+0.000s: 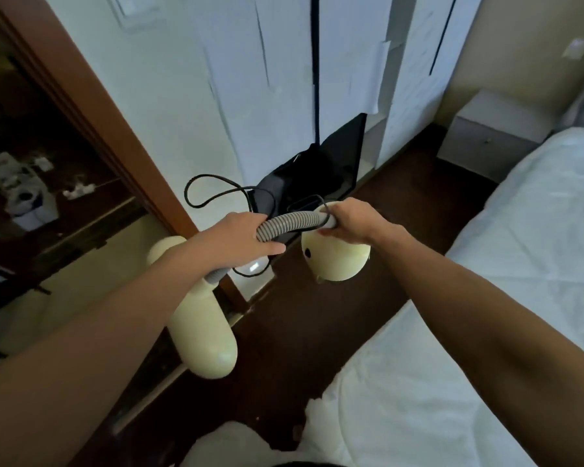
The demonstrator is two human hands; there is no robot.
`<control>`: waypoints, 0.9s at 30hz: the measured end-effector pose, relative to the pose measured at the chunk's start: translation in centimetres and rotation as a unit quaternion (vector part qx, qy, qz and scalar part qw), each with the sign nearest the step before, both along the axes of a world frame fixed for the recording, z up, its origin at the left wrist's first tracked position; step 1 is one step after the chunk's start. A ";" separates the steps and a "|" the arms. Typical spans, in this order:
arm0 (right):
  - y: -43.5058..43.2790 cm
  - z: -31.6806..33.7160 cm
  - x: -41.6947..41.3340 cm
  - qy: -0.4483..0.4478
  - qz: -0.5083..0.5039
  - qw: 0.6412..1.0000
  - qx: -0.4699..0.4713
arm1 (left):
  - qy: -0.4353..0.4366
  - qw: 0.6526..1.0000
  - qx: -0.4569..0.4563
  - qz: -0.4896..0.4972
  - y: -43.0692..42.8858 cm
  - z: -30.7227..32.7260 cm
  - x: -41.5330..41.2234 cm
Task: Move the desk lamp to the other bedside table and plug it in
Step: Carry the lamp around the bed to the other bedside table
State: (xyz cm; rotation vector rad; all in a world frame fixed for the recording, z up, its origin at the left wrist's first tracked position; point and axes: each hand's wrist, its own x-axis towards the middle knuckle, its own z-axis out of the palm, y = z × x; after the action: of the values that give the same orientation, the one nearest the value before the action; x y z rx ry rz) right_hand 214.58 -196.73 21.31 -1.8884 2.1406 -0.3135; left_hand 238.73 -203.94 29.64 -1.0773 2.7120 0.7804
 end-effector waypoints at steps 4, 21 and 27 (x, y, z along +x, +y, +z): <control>-4.1 -0.1 -5.7 0.044 -0.060 0.996 -0.055 | 0.030 0.999 0.011 -0.034 -6.8 -0.3 -6.5; -8.5 0.5 -29.2 0.126 -0.345 0.930 0.028 | 0.026 0.942 0.111 -0.316 -23.8 -3.7 -39.5; -8.4 -0.6 -45.2 0.173 -0.380 0.908 0.028 | 0.019 0.929 0.160 -0.333 -24.3 -5.4 -56.6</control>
State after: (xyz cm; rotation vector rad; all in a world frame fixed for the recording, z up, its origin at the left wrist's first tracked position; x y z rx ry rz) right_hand 169.34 -205.18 20.75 -1.0423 3.0237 -0.0509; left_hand 182.11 -228.22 24.27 -0.0488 2.5714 1.0430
